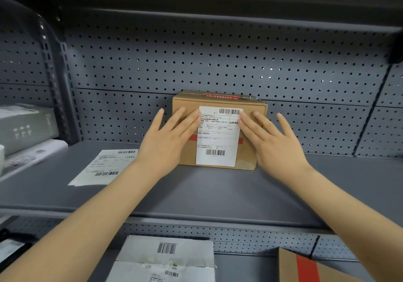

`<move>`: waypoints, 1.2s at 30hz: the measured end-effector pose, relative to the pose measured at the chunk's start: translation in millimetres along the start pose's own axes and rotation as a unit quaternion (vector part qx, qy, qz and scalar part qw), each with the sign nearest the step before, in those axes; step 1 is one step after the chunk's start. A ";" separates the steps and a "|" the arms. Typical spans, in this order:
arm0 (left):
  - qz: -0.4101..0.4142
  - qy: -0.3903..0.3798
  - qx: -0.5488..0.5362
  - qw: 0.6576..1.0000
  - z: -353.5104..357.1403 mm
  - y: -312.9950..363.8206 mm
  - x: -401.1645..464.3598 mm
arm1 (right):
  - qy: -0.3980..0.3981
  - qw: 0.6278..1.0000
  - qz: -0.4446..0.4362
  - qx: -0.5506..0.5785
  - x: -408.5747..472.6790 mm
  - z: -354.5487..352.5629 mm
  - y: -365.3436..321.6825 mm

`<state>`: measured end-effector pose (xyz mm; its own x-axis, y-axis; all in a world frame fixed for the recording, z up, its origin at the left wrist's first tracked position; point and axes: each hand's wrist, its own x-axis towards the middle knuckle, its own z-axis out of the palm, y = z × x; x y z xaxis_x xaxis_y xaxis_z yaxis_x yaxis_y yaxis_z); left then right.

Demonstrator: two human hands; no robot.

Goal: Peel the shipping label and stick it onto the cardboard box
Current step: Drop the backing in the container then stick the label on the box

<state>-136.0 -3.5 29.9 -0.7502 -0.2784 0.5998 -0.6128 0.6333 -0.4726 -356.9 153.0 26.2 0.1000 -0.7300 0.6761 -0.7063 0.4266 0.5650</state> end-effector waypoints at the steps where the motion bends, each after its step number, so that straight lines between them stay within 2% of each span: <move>1: 0.000 -0.004 -0.004 1.000 -0.4 0.7 -0.9 | 0.001 1.000 0.003 0.005 -1.0 -0.7 -0.7; 4: 0.028 -0.002 0.008 1.000 -1.9 6.9 -4.1 | 0.000 1.000 -0.011 0.023 -3.2 -3.5 -6.1; 6: 0.074 -0.005 0.001 0.997 -4.1 13.1 -8.0 | -0.006 0.998 -0.064 0.030 -6.8 -5.7 -11.8; 9: 0.165 -0.049 -0.021 0.985 -6.8 26.4 -11.6 | -0.026 0.989 -0.143 0.031 -9.8 -5.1 -24.6; 10: 0.173 -0.082 -0.026 0.981 -7.1 30.7 -11.0 | -0.035 0.987 -0.152 0.033 -9.1 -3.4 -28.8; 12: 0.156 -0.107 -0.035 0.981 -5.4 33.7 -8.1 | -0.054 0.987 -0.147 0.037 -6.2 -0.5 -33.8; 25: 0.128 -0.143 -0.024 0.981 3.4 11.7 -23.4 | -0.137 0.983 -0.111 0.060 -27.2 -8.5 -16.0; 29: 0.161 -0.084 -0.063 0.981 -1.1 26.2 -19.8 | -0.132 0.979 -0.126 0.085 -17.2 -17.9 -31.4; 33: 0.170 -0.165 -0.068 0.969 -4.9 34.6 -12.7 | -0.171 0.971 -0.142 0.094 -7.9 -21.5 -42.7; 36: 0.162 -0.184 -0.064 0.967 -3.7 25.5 -13.6 | -0.213 0.964 -0.132 0.090 -10.9 -21.7 -36.0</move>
<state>-140.5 19.1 12.1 -0.9497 -0.2738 0.1518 -0.3128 0.8078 -0.4997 -317.4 157.2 8.7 0.0225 -0.9697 0.2432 -0.8094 0.1251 0.5738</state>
